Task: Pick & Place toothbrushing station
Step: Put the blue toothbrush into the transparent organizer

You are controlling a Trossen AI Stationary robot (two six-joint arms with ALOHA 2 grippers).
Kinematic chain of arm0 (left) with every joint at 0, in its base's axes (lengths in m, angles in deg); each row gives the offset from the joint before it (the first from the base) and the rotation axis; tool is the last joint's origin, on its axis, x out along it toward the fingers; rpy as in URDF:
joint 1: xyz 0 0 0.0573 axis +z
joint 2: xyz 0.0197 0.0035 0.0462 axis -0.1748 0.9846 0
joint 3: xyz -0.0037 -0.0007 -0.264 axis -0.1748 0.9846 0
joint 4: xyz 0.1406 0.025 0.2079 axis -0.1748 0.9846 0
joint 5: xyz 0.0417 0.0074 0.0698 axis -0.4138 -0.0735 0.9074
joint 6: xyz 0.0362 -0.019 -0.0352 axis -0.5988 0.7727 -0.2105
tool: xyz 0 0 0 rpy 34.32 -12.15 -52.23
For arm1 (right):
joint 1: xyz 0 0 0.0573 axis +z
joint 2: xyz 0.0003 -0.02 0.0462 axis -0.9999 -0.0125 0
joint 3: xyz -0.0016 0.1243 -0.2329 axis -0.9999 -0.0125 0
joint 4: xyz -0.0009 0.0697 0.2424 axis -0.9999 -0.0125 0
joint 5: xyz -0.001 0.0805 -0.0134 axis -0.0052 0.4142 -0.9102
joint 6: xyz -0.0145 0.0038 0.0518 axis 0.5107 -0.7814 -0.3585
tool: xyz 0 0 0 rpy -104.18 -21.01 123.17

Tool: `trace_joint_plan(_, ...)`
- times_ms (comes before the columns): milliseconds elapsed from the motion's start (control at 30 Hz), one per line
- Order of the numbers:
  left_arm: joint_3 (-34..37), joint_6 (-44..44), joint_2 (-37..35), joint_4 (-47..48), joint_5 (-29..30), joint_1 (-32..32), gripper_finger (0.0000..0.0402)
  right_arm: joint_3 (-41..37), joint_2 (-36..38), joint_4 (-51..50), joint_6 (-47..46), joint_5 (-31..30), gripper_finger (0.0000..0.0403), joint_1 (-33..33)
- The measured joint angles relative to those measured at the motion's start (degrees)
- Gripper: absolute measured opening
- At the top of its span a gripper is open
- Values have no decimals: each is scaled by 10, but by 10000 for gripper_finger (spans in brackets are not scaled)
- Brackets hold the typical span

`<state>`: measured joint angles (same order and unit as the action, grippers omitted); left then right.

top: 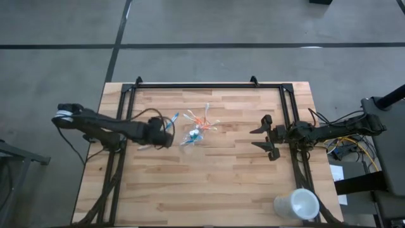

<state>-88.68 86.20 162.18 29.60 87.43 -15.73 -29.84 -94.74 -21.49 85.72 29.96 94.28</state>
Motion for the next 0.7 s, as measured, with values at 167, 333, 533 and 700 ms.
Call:
trace_joint_plan(167, 37, 110, -6, -12, 30, -36, 163, 0, 0, 0, 0, 0, 215, 0)
trace_joint_plan(333, 69, 82, -9, -87, -8, -34, 163, 0, 0, 0, 1, 0, 215, 0)
trace_joint_plan(533, 107, 76, -10, -142, -22, -34, 163, 0, 0, 0, 0, 0, 215, 0)
trace_joint_plan(700, 128, 65, -9, -155, -12, -34, 163, 0, 0, 0, 0, 0, 215, 0)
